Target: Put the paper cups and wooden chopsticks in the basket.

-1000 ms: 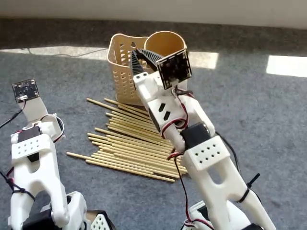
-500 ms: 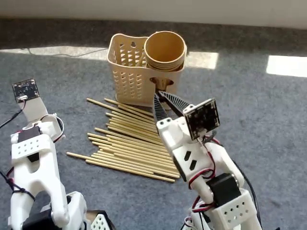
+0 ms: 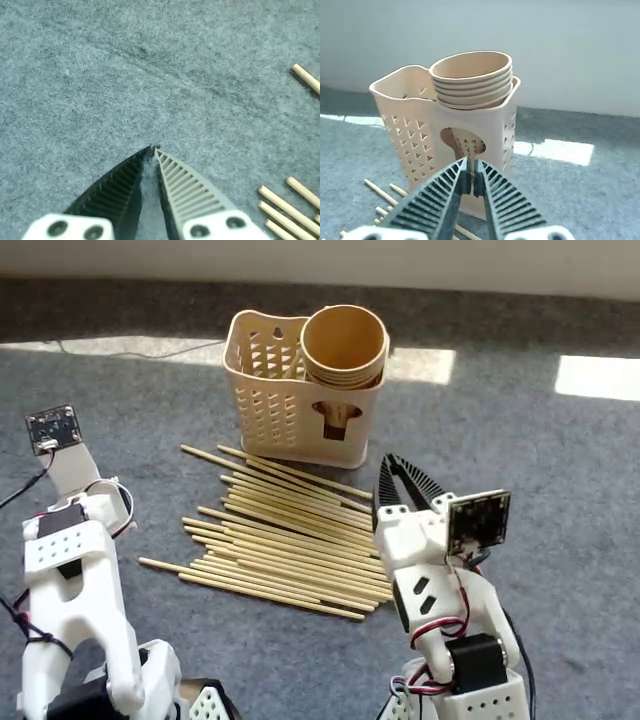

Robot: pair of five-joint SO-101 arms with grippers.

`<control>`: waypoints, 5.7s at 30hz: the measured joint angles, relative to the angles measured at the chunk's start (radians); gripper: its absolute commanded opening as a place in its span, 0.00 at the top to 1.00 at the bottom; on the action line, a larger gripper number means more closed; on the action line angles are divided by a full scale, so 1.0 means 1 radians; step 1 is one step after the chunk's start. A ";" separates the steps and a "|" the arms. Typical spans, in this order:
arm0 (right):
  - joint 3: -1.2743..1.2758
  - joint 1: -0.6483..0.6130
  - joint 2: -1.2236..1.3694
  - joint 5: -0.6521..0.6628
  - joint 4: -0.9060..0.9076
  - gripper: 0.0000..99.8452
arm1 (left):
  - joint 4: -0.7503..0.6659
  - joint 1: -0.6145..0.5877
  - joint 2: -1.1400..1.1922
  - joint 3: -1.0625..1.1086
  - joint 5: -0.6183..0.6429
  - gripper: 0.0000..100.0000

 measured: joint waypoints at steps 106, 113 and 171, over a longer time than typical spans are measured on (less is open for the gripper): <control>0.276 0.580 -0.149 -0.193 -0.006 0.97 | 0.396 1.188 0.230 -0.133 -0.545 0.99; 0.276 0.580 -0.149 -0.193 -0.006 0.97 | 0.414 1.191 0.080 -0.072 -0.545 0.99; 0.276 0.539 -0.149 -0.147 -0.006 0.97 | -0.003 0.779 -0.460 -0.512 -0.175 0.99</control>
